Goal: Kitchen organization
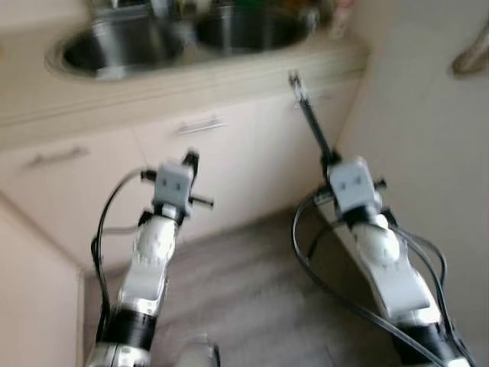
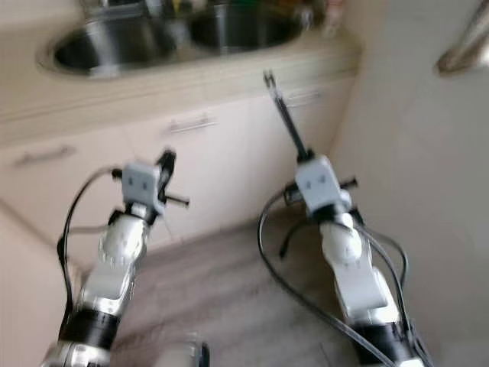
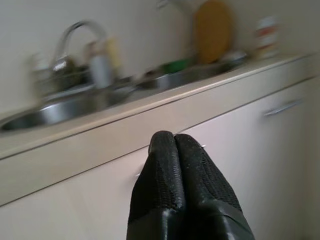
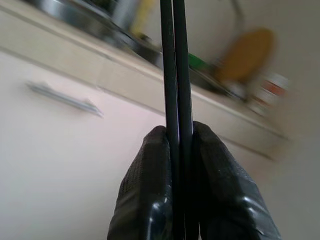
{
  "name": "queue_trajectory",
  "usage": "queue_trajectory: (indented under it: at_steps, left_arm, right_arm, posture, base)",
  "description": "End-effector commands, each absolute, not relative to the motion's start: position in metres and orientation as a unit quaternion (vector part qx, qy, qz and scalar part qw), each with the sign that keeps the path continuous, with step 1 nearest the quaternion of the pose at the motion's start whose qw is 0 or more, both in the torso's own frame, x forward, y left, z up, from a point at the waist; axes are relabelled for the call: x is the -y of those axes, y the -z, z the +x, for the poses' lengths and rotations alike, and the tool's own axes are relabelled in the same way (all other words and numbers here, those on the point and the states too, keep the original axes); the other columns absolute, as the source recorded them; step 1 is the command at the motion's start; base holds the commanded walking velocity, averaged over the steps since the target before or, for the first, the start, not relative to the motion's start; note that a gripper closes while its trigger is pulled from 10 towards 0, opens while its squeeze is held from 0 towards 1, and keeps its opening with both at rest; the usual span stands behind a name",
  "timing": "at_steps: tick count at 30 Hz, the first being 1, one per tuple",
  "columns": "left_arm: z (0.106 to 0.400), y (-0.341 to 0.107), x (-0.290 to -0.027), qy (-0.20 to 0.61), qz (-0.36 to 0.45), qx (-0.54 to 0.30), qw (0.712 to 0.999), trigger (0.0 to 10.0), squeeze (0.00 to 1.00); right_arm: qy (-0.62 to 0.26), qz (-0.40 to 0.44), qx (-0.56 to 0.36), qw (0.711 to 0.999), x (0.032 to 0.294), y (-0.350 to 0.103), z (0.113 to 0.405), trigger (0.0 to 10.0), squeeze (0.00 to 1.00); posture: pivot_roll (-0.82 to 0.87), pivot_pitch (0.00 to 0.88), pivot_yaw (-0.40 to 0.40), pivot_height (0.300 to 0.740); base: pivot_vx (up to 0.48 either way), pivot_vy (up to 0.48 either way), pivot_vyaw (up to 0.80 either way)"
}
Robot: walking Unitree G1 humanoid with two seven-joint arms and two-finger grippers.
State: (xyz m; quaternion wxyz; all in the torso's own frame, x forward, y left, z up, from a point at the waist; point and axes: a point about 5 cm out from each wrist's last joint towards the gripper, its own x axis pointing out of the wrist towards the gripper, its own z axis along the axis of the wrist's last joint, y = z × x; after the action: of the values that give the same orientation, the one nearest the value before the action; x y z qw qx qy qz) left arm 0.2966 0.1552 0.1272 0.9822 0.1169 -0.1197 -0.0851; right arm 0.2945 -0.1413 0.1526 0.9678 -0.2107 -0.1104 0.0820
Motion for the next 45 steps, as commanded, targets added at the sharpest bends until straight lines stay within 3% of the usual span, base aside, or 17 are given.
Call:
queue_trajectory:
  at_steps: [1, 20, 31, 45]
  left_arm:
    - [0.3, -0.133, -0.156, 0.08, 0.117, 0.131, 0.981, 10.0, 0.0]
    - [0.302, -0.138, -0.154, 0.083, 0.118, 0.144, 0.979, 10.0, 0.0]
    - [0.303, -0.142, -0.155, 0.08, 0.118, 0.151, 0.978, 10.0, 0.0]
    - [0.304, -0.145, -0.153, 0.076, 0.118, 0.157, 0.978, 10.0, 0.0]
  right_arm:
    - [-0.067, -0.209, 0.132, 0.967, 0.146, -0.163, 0.298, 10.0, 0.0]
    - [-0.055, -0.214, 0.2, 0.955, 0.137, -0.201, 0.321, 10.0, 0.0]
    - [-0.061, -0.218, 0.205, 0.952, 0.134, -0.201, 0.323, 10.0, 0.0]
    - [-0.062, -0.211, 0.193, 0.956, 0.137, -0.21, 0.34, 10.0, 0.0]
  posture:
    - [0.12, 0.0, -0.012, 0.74]
    - [0.14, 0.0, -0.014, 0.74]
    - [0.14, 0.0, -0.016, 0.74]
    - [0.15, 0.0, -0.024, 0.74]
  base:
    - [0.48, 0.0, 0.0]
    - [0.48, 0.0, 0.0]
    - [0.48, 0.0, 0.8]
    - [0.44, 0.0, 0.0]
